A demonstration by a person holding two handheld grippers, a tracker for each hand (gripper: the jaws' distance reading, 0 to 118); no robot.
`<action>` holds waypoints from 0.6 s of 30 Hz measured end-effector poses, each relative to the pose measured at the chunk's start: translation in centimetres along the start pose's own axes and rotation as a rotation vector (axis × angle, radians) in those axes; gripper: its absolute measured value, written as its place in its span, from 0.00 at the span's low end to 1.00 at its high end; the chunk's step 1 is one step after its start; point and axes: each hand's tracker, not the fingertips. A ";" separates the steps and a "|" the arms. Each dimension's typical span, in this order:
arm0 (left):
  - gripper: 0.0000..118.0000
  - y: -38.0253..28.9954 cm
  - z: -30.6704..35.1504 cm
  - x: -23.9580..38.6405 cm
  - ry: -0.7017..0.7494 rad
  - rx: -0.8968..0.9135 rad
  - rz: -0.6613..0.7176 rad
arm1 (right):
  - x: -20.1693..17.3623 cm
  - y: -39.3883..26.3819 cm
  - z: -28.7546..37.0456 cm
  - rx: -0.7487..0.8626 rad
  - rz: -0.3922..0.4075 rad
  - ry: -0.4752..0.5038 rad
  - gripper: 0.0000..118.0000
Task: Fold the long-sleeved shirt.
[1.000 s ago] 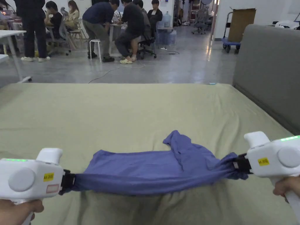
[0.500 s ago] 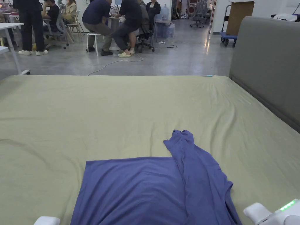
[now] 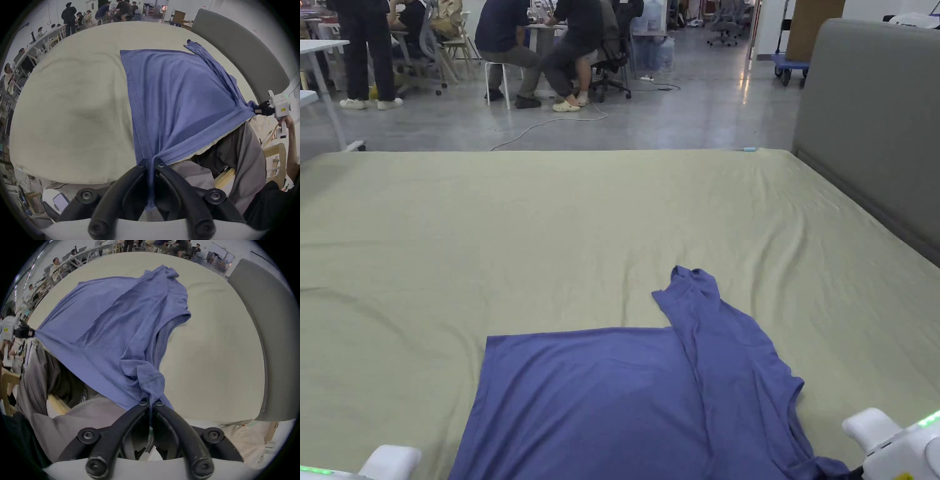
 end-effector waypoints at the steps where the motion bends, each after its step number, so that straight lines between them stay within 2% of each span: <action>1: 0.06 -0.1 -0.2 0.1 0.002 0.002 0.002 | 0.0 -0.1 -0.1 -0.005 0.007 0.003 0.11; 2: 0.19 -0.1 -0.3 0.1 0.006 0.002 0.007 | -0.2 -0.2 0.0 0.009 0.013 -0.009 0.31; 3: 0.46 -0.1 -0.2 0.1 0.002 0.012 0.007 | -0.3 -0.3 0.3 0.038 0.012 -0.017 0.58; 4: 0.89 -0.1 -0.1 0.1 0.002 0.033 0.016 | -0.3 -0.4 0.7 0.053 0.002 -0.027 0.86; 5: 1.00 0.0 0.2 0.0 0.003 0.063 0.037 | -0.4 -0.4 1.3 0.068 -0.009 -0.048 0.90; 6: 0.96 0.0 0.6 -0.1 -0.001 0.065 0.047 | -0.4 -0.2 2.1 0.099 -0.021 -0.045 0.90; 7: 0.95 0.5 1.9 -0.3 0.017 0.175 0.036 | -0.2 0.1 3.1 0.150 -0.029 -0.028 0.90; 9: 0.95 1.6 3.1 0.1 -0.005 0.140 0.046 | -0.1 1.4 4.6 0.201 -0.063 -0.027 0.90; 11: 0.95 3.8 3.8 1.2 0.041 0.177 0.026 | -0.2 3.3 5.7 0.228 -0.078 -0.044 0.89; 12: 0.91 4.6 4.2 1.8 0.057 0.231 0.002 | -0.4 4.3 6.0 0.260 -0.071 -0.051 0.81; 13: 0.70 5.4 4.4 2.4 0.079 0.290 -0.029 | -0.8 5.5 6.1 0.294 -0.060 -0.063 0.51; 14: 0.33 6.5 4.1 3.1 0.102 0.317 -0.053 | -1.0 6.7 5.6 0.298 -0.067 -0.068 0.14; 15: 0.00 7.3 3.7 3.6 0.121 0.328 -0.067 | -1.0 7.7 5.0 0.303 -0.079 -0.074 0.00; 17: 0.00 9.2 3.2 4.3 0.087 0.363 -0.063 | -0.8 10.9 3.8 0.290 -0.028 0.004 0.00; 18: 0.00 10.4 2.4 4.1 0.033 0.354 -0.061 | -0.6 12.8 3.2 0.306 -0.044 -0.005 0.00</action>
